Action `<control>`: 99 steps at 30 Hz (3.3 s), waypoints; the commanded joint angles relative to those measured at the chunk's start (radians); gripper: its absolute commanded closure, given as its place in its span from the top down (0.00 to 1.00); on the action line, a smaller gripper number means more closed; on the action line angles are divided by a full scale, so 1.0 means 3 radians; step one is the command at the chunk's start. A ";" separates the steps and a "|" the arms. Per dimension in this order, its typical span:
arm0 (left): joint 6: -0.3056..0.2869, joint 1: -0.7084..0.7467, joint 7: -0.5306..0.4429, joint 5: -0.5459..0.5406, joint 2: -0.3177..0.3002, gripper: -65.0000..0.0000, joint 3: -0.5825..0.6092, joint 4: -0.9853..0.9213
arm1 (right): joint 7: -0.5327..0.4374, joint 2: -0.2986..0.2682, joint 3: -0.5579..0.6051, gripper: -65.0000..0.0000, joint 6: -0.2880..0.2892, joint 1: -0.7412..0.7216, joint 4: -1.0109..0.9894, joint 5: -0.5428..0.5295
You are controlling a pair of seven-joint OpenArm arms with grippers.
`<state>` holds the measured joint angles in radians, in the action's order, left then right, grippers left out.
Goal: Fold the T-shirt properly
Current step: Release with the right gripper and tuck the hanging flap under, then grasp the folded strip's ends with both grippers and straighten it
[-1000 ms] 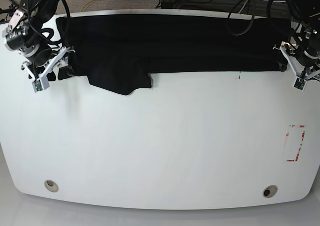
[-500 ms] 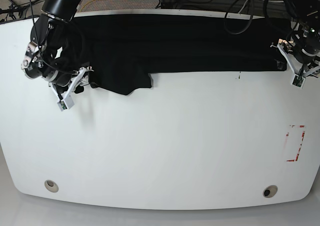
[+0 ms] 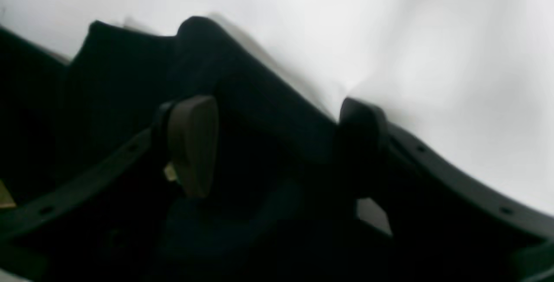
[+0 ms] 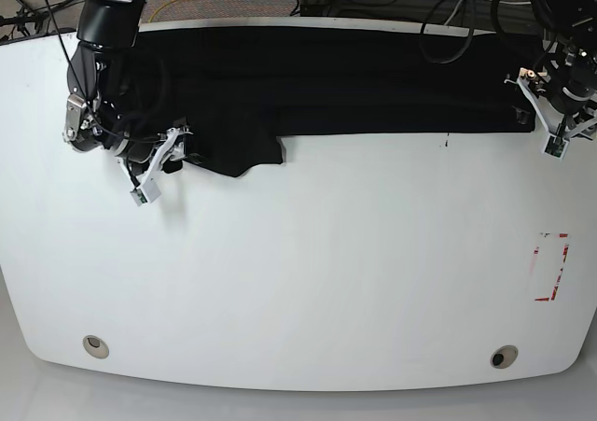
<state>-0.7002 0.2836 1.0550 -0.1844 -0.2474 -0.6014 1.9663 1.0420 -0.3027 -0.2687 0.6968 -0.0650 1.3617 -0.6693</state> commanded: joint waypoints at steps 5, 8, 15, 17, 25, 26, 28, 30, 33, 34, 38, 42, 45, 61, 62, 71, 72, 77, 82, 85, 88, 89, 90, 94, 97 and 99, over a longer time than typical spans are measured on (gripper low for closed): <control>0.0007 -0.0012 -0.0057 -0.0017 -0.0053 0.65 -0.0013 0.0051 | -0.0054 -0.0037 0.0187 0.50 0.0005 -0.0052 0.0072 -0.0073; 0.0007 -0.0012 -0.0057 -0.0017 -0.0053 0.65 -0.0013 0.0051 | -0.0054 -0.0027 0.0223 0.22 0.0005 -0.0052 0.0072 -0.0063; 0.0007 -0.0012 -0.0057 -0.0017 -0.0053 0.65 -0.0008 0.0046 | -0.0059 -0.0022 0.0177 0.00 0.0005 -0.0026 0.0312 -0.0083; 0.0007 -0.0012 -0.0057 -0.0017 -0.0053 0.65 -0.0003 0.0046 | -0.0059 -0.0022 0.0111 0.00 0.0005 0.0081 0.0573 -0.0083; 0.0007 -0.0012 -0.0057 -0.0017 -0.0047 0.65 -0.0003 0.0036 | 0.0227 0.0045 -0.0058 0.00 0.0005 0.0455 0.1468 -0.0283; 0.0007 -0.0012 -0.0057 -0.0022 -0.0047 0.65 -0.0003 0.0025 | 0.0263 0.0055 -0.0089 0.00 0.0005 0.0506 0.1509 -0.0360; 0.0007 -0.0012 -0.0057 -0.0022 -0.0047 0.65 -0.0003 0.0000 | 0.0294 0.0055 -0.0130 0.00 0.0005 0.0649 0.1596 -0.0533; 0.0007 -0.0012 -0.0057 -0.0017 -0.0047 0.65 -0.0003 -0.0036 | 0.0299 0.0050 -0.0155 0.00 0.0005 0.0797 0.1698 -0.0682; 0.0007 -0.0017 -0.0057 -0.0017 -0.0047 0.65 0.0002 -0.0077 | 0.0299 0.0050 -0.0206 0.00 0.0005 0.0961 0.1806 -0.0840; 0.0007 -0.0017 -0.0057 -0.0017 -0.0047 0.65 0.0007 -0.0087 | 0.0299 0.0050 -0.0206 0.00 0.0005 0.1002 0.1826 -0.0866; 0.0007 -0.0012 -0.0057 -0.0012 -0.0058 0.65 0.0094 -0.0092 | 0.0299 0.0050 -0.0232 0.00 0.0005 0.1196 0.1949 -0.0922; 0.0007 -0.0012 -0.0057 -0.0012 -0.0058 0.65 0.0125 -0.0092 | 0.0299 0.0045 -0.0329 0.00 0.0005 0.1329 0.1969 -0.0932; 0.0007 -0.0012 -0.0057 -0.0012 -0.0058 0.65 0.0125 -0.0092 | 0.0304 0.0040 -0.0344 0.00 0.0005 0.1437 0.1969 -0.0932; 0.0007 -0.0017 -0.0062 -0.0012 -0.0058 0.65 0.0130 -0.0225 | 0.0283 0.0122 -0.0723 0.00 0.0005 0.1738 0.1954 -0.0907; 0.0007 -0.0012 -0.0062 -0.0012 -0.0058 0.65 0.0125 -0.0241 | 0.0283 0.0147 -0.0810 0.00 0.0005 0.1738 0.1954 -0.0907; 0.0007 -0.0012 -0.0062 -0.0012 -0.0058 0.65 0.0125 -0.0287 | 0.0294 0.0152 -0.1122 0.00 0.0005 0.1662 0.1944 -0.0897; 0.0007 -0.0012 -0.0062 -0.0012 -0.0058 0.65 0.0125 -0.0287 | 0.0294 0.0152 -0.1137 0.00 0.0005 0.1662 0.1939 -0.0891; 0.0007 -0.0017 -0.0062 -0.0012 -0.0058 0.65 0.0140 -0.0287 | 0.0294 0.0178 -0.1158 0.15 0.0005 0.1641 0.1852 -0.0718; 0.0007 -0.0012 -0.0062 -0.0012 -0.0063 0.65 0.0253 -0.0287 | 0.0258 0.0260 -0.1214 0.43 0.0005 0.1626 0.1836 -0.0339; 0.0007 -0.0012 -0.0062 -0.0012 -0.0063 0.65 0.0268 -0.0276 | 0.0166 0.0408 -0.1516 0.48 0.0005 0.1611 0.1847 -0.0094; 0.0007 -0.0002 -0.0057 -0.0027 -0.0063 0.65 0.0268 -0.0261 | 0.0140 0.0500 -0.1736 0.49 0.0005 0.1539 0.1944 0.0147; 0.0007 0.0014 -0.0057 -0.0027 -0.0063 0.65 0.0268 -0.0241 | 0.0140 0.0510 -0.1782 0.49 0.0005 0.1534 0.1995 0.0208; 0.0007 0.0034 -0.0057 -0.0027 -0.0063 0.65 0.0268 -0.0215 | 0.0145 0.0515 -0.1802 0.49 0.0005 0.1534 0.2041 0.0244; 0.0007 0.0080 -0.0046 -0.0032 -0.0058 0.65 0.0263 -0.0041 | 0.0166 0.0515 -0.1833 0.48 0.0005 0.1549 0.2174 0.0045; 0.0007 0.0162 -0.0041 -0.0032 -0.0047 0.65 0.0258 0.0041 | 0.0217 0.0500 -0.1823 0.48 0.0005 0.1641 0.2169 -0.0273; 0.0007 0.0239 -0.0041 -0.0032 -0.0001 0.65 0.0258 0.0051 | 0.0278 0.0500 -0.1792 0.48 0.0005 0.1672 0.2169 -0.0539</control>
<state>-0.6998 0.3340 1.0489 -0.1902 -0.2512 -0.5171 1.9629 1.1152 -0.1387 -0.8051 0.6945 0.4194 1.9965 -0.7662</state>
